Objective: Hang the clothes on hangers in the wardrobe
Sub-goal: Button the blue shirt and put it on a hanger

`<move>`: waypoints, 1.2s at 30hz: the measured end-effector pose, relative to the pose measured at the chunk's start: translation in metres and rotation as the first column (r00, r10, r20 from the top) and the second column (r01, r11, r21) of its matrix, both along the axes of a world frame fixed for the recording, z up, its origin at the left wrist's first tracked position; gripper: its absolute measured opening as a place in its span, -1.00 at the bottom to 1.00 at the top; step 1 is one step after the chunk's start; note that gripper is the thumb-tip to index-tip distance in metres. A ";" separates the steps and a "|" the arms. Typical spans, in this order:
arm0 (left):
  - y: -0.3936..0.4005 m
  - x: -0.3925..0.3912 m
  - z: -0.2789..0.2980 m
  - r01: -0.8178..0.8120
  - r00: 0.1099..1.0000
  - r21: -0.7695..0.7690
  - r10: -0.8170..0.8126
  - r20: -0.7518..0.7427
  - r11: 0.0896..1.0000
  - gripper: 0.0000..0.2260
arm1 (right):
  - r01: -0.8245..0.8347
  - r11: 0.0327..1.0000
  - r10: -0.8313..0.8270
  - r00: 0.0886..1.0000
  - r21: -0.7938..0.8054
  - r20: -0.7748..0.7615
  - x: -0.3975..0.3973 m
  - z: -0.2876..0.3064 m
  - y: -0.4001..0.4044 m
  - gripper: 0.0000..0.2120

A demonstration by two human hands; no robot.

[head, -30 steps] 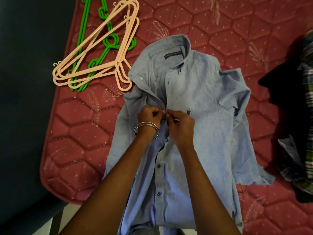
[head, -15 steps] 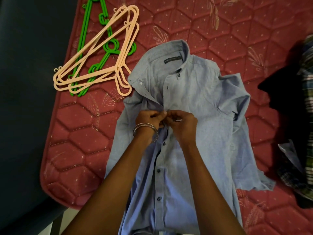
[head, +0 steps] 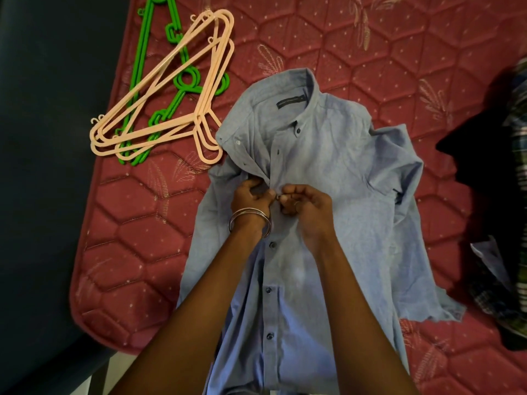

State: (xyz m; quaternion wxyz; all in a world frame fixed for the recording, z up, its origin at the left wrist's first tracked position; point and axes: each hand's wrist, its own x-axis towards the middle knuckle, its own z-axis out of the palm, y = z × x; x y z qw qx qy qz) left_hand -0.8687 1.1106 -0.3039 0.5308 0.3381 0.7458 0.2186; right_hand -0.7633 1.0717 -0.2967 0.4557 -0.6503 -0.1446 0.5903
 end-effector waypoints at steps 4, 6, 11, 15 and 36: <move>0.000 0.001 -0.002 0.059 0.998 0.005 -0.059 0.008 0.998 -0.64 | -0.182 0.983 0.178 0.980 0.029 0.085 0.009 -0.004 0.002 -0.86; -0.001 -0.001 -0.003 0.088 0.996 -0.003 -0.088 -0.011 0.996 -0.65 | -0.366 0.929 0.336 0.893 0.049 0.300 0.013 -0.006 0.003 -0.84; 0.007 -0.010 0.009 0.181 0.980 -0.025 -0.178 0.094 0.983 -0.96 | -0.474 0.881 0.428 0.792 -0.004 0.435 0.031 -0.003 0.007 -0.91; 0.038 -0.040 0.009 0.036 0.962 0.218 0.024 -0.271 0.975 -0.84 | -0.545 0.831 0.546 0.759 -0.114 0.353 0.049 0.007 0.024 -0.84; 0.102 -0.012 0.024 0.489 0.871 0.189 -0.488 -0.058 0.851 -0.55 | -0.382 0.827 0.522 0.251 -0.412 0.815 0.067 0.024 0.136 -0.63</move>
